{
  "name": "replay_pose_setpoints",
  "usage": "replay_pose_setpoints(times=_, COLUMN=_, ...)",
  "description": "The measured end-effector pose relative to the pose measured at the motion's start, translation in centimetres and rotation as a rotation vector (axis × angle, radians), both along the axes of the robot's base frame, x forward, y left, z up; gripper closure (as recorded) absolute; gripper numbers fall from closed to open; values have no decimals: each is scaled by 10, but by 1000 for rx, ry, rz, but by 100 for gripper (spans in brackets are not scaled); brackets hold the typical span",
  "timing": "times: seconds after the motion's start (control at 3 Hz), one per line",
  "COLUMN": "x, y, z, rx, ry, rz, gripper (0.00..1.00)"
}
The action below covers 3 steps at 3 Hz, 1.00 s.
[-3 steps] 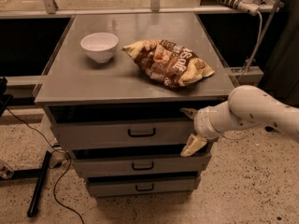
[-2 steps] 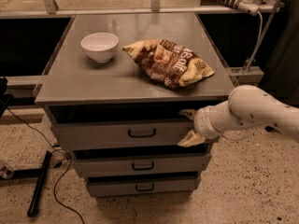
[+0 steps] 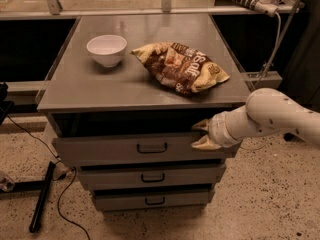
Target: Open top drawer
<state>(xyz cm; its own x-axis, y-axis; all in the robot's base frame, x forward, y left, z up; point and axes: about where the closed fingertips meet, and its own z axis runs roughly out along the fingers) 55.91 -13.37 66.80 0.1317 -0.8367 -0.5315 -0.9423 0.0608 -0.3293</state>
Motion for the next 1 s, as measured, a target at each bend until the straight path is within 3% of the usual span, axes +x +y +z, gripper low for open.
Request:
replay_pose_setpoints(times=0.33, x=0, y=0, z=3, rx=0, ry=0, rz=0, gripper=100)
replay_pose_setpoints(times=0.67, x=-24, y=-8, z=3, rx=17, ry=12, rz=-15, gripper=100)
replay_pose_setpoints(times=1.0, x=-24, y=-7, z=3, rx=17, ry=12, rz=-15, gripper=82)
